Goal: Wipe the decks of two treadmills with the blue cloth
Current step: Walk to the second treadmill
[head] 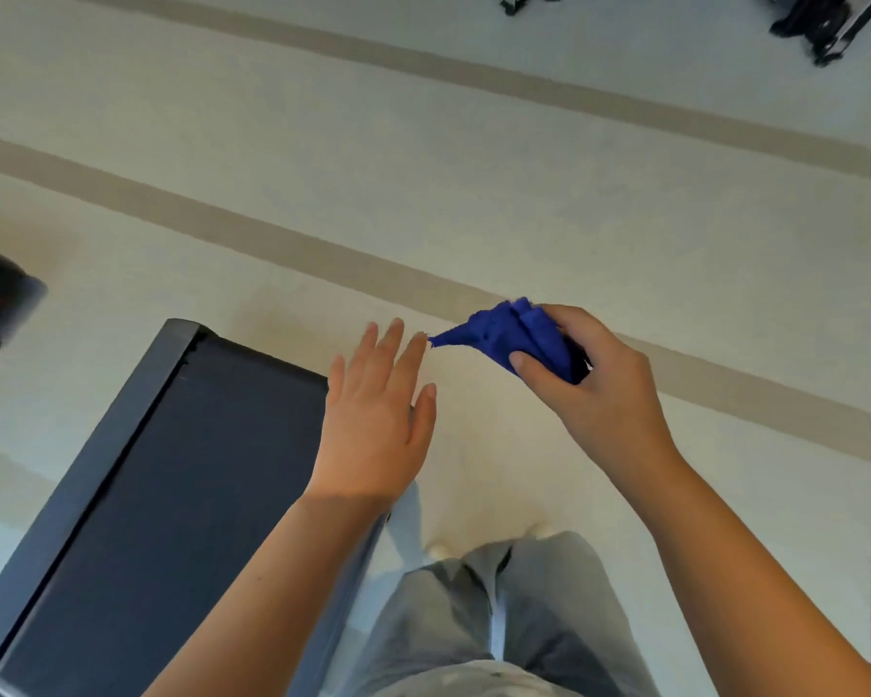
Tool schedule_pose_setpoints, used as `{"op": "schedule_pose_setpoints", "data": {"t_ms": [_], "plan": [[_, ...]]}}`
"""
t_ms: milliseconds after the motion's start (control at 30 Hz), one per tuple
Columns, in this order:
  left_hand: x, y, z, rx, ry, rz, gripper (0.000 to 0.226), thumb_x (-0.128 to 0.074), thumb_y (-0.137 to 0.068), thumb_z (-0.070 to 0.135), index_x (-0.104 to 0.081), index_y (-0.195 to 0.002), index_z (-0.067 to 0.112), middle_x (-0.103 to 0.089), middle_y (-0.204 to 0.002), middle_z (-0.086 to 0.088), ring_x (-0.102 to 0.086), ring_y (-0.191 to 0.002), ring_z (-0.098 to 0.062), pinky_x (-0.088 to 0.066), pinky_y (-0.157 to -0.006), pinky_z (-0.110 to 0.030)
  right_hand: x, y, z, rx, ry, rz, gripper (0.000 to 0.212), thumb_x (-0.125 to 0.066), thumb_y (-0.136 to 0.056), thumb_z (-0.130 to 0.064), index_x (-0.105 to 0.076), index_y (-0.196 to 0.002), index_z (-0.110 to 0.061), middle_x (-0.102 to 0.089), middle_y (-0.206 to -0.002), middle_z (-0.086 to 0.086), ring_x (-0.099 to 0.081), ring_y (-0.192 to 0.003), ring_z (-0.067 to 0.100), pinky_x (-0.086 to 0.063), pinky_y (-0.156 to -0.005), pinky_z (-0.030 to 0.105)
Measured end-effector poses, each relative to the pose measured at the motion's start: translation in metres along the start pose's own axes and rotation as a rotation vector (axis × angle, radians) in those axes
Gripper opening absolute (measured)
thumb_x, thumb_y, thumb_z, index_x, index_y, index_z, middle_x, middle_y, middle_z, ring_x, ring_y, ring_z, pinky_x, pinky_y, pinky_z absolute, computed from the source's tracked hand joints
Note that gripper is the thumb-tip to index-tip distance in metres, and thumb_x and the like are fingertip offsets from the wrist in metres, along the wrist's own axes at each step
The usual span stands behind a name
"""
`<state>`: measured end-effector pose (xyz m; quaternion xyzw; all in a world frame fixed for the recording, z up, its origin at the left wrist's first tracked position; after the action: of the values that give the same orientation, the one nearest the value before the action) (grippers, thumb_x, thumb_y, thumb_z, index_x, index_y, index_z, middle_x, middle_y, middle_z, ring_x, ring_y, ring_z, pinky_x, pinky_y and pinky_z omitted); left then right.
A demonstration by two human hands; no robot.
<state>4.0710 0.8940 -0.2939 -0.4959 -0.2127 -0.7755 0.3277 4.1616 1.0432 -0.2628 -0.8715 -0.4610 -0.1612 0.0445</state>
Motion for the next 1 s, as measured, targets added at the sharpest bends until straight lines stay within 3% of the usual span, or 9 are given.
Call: {"op": "schedule_pose_setpoints", "data": {"t_ms": [100, 233, 400, 533, 633, 733, 800, 900, 1000], "plan": [[0.003, -0.053, 0.001, 0.015, -0.011, 0.015, 0.059, -0.021, -0.09, 0.037, -0.039, -0.138, 0.007, -0.035, -0.146, -0.014, -0.023, -0.138, -0.034, -0.017, -0.107, -0.052, 0.006, -0.056, -0.003, 0.016, 0.017, -0.015, 0.037, -0.066, -0.084, -0.011, -0.053, -0.092, -0.045, -0.061, -0.085, -0.022, -0.054, -0.077, -0.006, -0.04, -0.066, 0.004], [0.008, -0.128, 0.01, 0.032, -0.018, 0.041, 0.066, -0.014, -0.087, 0.041, -0.03, -0.143, 0.011, -0.024, -0.152, -0.009, -0.012, -0.142, -0.026, -0.006, -0.111, -0.045, 0.018, -0.137, -0.006, 0.049, 0.011, -0.054, 0.035, -0.066, -0.084, -0.011, -0.054, -0.092, -0.043, -0.062, -0.087, -0.021, -0.055, -0.077, -0.007, -0.041, -0.066, 0.005], [0.034, -0.24, 0.015, 0.129, -0.072, 0.079, 0.056, -0.02, -0.095, 0.036, -0.016, -0.147, 0.017, -0.01, -0.156, -0.003, 0.001, -0.143, -0.02, 0.004, -0.112, -0.038, 0.029, -0.253, -0.036, 0.133, 0.012, -0.174, 0.033, -0.066, -0.084, -0.012, -0.055, -0.093, -0.042, -0.063, -0.086, -0.02, -0.056, -0.078, -0.004, -0.041, -0.067, 0.005], [0.075, -0.311, 0.006, 0.166, -0.129, 0.208, 0.064, -0.013, -0.089, 0.041, -0.026, -0.145, 0.014, -0.022, -0.153, -0.008, -0.012, -0.142, -0.025, -0.001, -0.108, -0.039, 0.024, -0.336, -0.071, 0.228, 0.016, -0.247, 0.036, -0.067, -0.083, -0.01, -0.056, -0.09, -0.043, -0.063, -0.084, -0.022, -0.057, -0.079, -0.002, -0.042, -0.067, 0.006], [0.111, -0.346, -0.019, 0.232, -0.174, 0.314, 0.057, -0.025, -0.089, 0.036, -0.043, -0.136, 0.008, -0.041, -0.143, -0.013, -0.033, -0.134, -0.032, -0.019, -0.104, -0.047, 0.004, -0.396, -0.105, 0.305, 0.008, -0.324, 0.035, -0.068, -0.082, -0.008, -0.058, -0.092, -0.041, -0.064, -0.087, -0.022, -0.057, -0.08, -0.003, -0.042, -0.067, 0.005], [0.139, -0.372, -0.049, 0.298, -0.238, 0.366, 0.051, -0.033, -0.088, 0.032, -0.051, -0.128, 0.006, -0.051, -0.134, -0.014, -0.044, -0.126, -0.035, -0.026, -0.098, -0.051, -0.025, -0.443, -0.134, 0.37, -0.022, -0.398, 0.034, -0.068, -0.082, -0.007, -0.06, -0.095, -0.038, -0.063, -0.091, -0.025, -0.058, -0.081, -0.003, -0.042, -0.068, 0.005], [0.156, -0.387, -0.069, 0.355, -0.221, 0.384, 0.053, -0.031, -0.089, 0.034, -0.048, -0.132, 0.009, -0.046, -0.139, -0.011, -0.04, -0.13, -0.032, -0.02, -0.101, -0.049, -0.046, -0.471, -0.148, 0.385, -0.039, -0.431, 0.034, -0.067, -0.083, -0.007, -0.06, -0.096, -0.038, -0.064, -0.091, -0.025, -0.058, -0.081, -0.003, -0.043, -0.067, 0.006], [0.175, -0.419, -0.112, 0.427, -0.118, 0.446, 0.062, -0.017, -0.089, 0.044, -0.028, -0.144, 0.019, -0.02, -0.152, 0.002, -0.01, -0.142, -0.017, 0.004, -0.109, -0.033, -0.081, -0.518, -0.169, 0.418, -0.043, -0.451, 0.035, -0.067, -0.082, -0.008, -0.06, -0.095, -0.039, -0.064, -0.089, -0.025, -0.058, -0.08, -0.003, -0.042, -0.066, 0.005], [0.192, -0.459, -0.168, 0.447, -0.125, 0.485, 0.057, -0.026, -0.088, 0.039, -0.046, -0.135, 0.012, -0.042, -0.142, -0.008, -0.034, -0.134, -0.027, -0.011, -0.105, -0.043, -0.128, -0.569, -0.192, 0.454, -0.055, -0.452, 0.036, -0.068, -0.082, -0.008, -0.059, -0.093, -0.041, -0.064, -0.087, -0.027, -0.058, -0.079, -0.005, -0.041, -0.066, 0.004]]}}
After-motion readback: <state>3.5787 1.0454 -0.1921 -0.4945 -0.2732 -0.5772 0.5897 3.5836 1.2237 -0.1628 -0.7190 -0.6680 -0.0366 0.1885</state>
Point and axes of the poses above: each hand's wrist, its own y-axis away from the middle knuckle, its own x-axis out of the back of the hand, z = x × y, the point moved 6 cm from there along -y, towards the middle knuckle
